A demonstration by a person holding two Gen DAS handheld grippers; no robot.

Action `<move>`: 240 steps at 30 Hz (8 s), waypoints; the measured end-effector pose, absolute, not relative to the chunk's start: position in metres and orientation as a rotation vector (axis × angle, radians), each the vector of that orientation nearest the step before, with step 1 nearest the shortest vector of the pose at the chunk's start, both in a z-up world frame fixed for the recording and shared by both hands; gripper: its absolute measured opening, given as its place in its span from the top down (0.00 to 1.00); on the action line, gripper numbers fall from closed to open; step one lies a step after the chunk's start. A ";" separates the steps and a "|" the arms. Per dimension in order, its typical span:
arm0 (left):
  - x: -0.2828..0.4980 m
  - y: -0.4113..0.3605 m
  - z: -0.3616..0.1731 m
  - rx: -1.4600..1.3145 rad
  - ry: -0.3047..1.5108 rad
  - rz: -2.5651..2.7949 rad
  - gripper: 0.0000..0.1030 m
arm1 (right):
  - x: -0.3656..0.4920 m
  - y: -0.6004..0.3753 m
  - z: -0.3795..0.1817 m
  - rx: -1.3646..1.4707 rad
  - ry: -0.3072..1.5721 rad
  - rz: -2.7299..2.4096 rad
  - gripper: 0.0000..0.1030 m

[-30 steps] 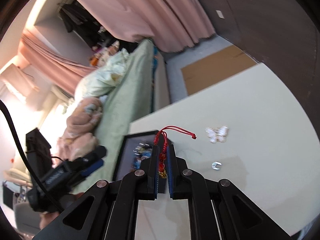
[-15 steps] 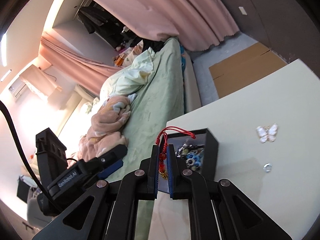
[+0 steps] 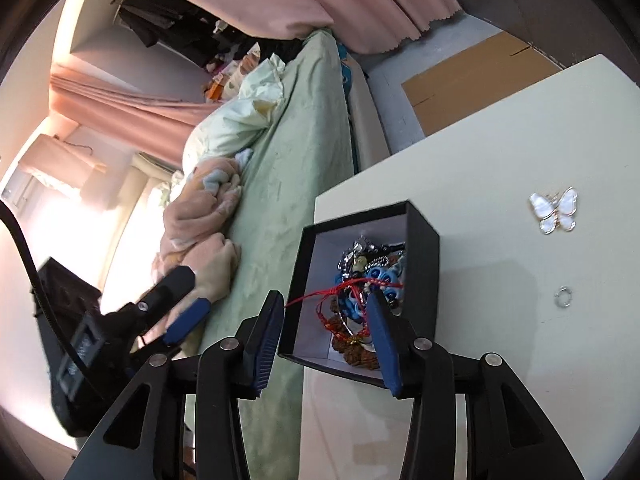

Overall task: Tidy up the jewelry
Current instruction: 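Lower the red string bracelet into the box with the right tool and release, then grasp the small silver ring with the left tool, then drop the silver ring into the box with the left tool while the right tool grasps the butterfly charm, then lower the butterfly charm into the box with the right tool and release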

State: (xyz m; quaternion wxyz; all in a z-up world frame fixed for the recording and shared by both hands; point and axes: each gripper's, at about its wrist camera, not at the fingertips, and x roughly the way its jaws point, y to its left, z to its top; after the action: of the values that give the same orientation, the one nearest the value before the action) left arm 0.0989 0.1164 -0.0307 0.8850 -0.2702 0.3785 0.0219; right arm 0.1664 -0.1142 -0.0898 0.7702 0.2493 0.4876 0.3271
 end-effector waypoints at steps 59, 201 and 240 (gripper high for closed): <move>0.135 -0.085 -0.079 -0.221 0.969 -0.153 0.39 | 0.138 -0.350 -0.094 0.705 1.074 0.241 0.25; 0.134 0.087 -0.054 -0.582 0.876 -0.034 0.26 | 0.198 -0.166 -0.066 0.320 0.911 0.381 0.59; 0.104 0.106 -0.039 -0.585 0.799 0.042 0.07 | 0.177 -0.135 -0.062 0.335 0.938 0.563 0.10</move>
State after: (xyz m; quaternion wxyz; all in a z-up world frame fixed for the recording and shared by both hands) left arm 0.1041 0.1057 -0.0388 0.8797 -0.2805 0.3835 0.0201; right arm 0.1772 -0.1353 -0.0623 0.8407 0.1586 0.4440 0.2665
